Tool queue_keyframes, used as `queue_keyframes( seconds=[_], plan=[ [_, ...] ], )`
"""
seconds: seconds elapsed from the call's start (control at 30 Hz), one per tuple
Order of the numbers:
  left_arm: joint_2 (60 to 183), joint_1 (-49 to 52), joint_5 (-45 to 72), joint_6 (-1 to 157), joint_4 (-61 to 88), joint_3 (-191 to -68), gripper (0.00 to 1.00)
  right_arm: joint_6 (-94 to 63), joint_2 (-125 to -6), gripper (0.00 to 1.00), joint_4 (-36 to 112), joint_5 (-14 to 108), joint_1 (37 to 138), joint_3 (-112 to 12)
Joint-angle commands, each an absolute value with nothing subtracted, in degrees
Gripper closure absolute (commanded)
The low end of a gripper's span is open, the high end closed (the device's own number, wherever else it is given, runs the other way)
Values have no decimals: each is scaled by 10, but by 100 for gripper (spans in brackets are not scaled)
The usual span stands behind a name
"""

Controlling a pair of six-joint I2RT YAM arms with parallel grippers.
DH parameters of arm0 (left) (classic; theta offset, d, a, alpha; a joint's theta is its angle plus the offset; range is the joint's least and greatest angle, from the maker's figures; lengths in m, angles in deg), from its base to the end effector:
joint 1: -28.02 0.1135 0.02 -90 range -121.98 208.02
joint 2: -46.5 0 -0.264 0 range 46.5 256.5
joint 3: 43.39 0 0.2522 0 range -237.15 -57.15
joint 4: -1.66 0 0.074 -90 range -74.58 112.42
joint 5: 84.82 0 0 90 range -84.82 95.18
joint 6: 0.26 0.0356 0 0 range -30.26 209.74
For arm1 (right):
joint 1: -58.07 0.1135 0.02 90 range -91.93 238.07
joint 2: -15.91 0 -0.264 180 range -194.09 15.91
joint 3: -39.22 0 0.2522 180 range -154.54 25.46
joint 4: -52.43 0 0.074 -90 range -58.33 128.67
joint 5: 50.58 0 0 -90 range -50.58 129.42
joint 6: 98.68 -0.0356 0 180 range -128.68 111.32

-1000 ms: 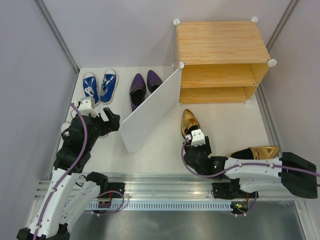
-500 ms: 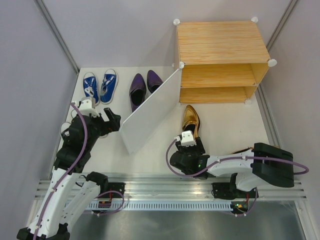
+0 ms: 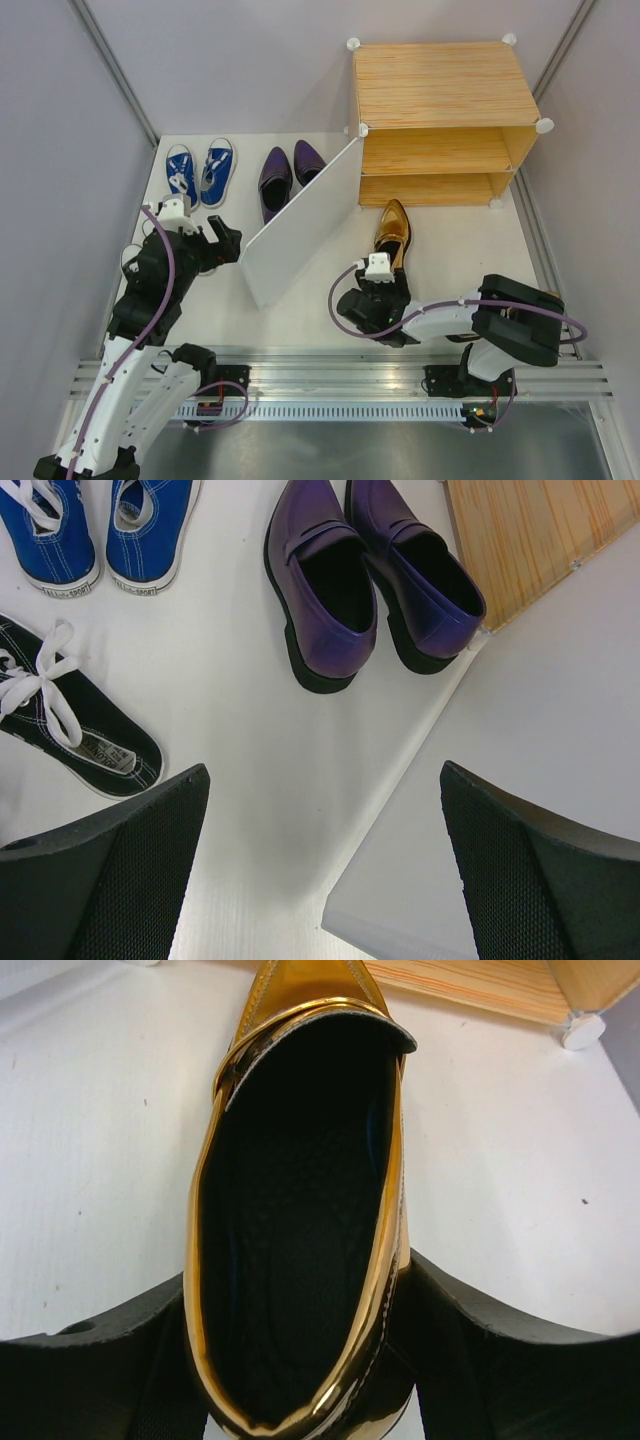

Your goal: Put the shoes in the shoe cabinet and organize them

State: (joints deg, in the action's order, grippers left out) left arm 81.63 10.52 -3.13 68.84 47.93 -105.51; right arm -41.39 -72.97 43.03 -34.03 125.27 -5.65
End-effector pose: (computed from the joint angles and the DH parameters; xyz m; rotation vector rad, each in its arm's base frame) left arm 0.1274 -0.0348 0.3438 -0.1554 1.9098 -0.3153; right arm 0.1269 0.2139 0.1347 -0.1076 1.8165 -0.4009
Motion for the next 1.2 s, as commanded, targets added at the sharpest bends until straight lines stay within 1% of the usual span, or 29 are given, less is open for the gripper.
queue_keyframes(
  seconds=[0.0,0.03,0.07,0.2,0.37,0.53,0.73,0.93,1.17],
  plan=[
    [812,103,-17,686,457,-1053,2,-385,-714,99,529,-328,1219,-23],
    [812,103,-16,686,457,-1053,2,-369,-704,99,612,-313,1211,-4],
    [813,102,-15,685,457,-1053,2,-352,-696,99,642,-286,1201,28],
    [814,102,-9,686,456,-1053,2,-308,-672,99,735,-241,1142,69],
    [814,102,-7,686,455,-1052,2,-258,-685,99,832,-218,1117,81],
    [816,102,-5,686,455,-1052,2,-273,-758,99,858,-206,1116,62],
    [817,102,-4,686,454,-1051,2,-317,-782,99,886,-182,1112,59],
    [821,102,1,686,453,-1051,2,-313,-733,97,907,-173,1097,81],
    [823,102,3,686,453,-1051,2,-319,-621,95,877,-80,1033,109]
  ],
)
